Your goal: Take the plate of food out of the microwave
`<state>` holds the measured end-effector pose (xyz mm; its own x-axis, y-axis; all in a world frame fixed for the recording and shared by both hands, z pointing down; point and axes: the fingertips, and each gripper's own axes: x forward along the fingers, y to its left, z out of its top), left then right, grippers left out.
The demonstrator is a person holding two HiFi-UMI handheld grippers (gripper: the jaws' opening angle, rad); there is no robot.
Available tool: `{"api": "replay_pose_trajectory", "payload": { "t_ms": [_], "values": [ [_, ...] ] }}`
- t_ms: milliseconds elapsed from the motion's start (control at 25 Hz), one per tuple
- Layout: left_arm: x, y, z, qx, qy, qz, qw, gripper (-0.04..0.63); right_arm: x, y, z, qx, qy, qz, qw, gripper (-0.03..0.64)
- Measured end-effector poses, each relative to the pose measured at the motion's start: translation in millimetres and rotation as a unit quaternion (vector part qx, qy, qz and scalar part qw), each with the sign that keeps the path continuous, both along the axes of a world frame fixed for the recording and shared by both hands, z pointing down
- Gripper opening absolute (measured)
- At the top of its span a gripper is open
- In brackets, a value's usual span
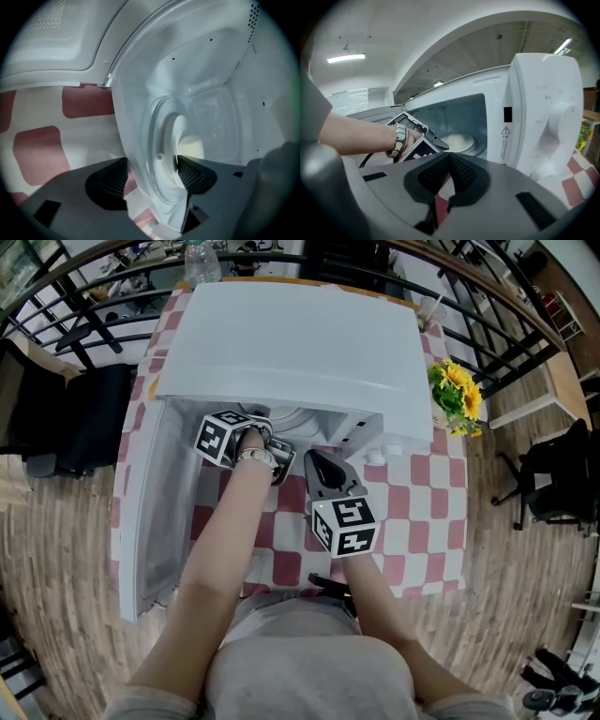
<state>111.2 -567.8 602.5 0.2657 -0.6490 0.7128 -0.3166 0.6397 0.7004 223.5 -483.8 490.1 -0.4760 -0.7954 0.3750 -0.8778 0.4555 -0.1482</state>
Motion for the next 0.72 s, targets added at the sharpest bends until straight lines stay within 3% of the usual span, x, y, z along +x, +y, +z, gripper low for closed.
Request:
{"api": "replay_pose_trajectory", "payload": {
  "t_ms": [440, 720],
  "values": [
    [-4, 11, -5, 0.020, 0.029, -0.001, 0.9994, 0.265, -4, 7, -4, 0.003, 0.007, -0.004, 1.000, 0.021],
    [-4, 21, -12, 0.033, 0.040, 0.002, 0.9987, 0.174, -8, 14, -7, 0.006, 0.010, -0.008, 1.000, 0.021]
  ]
}}
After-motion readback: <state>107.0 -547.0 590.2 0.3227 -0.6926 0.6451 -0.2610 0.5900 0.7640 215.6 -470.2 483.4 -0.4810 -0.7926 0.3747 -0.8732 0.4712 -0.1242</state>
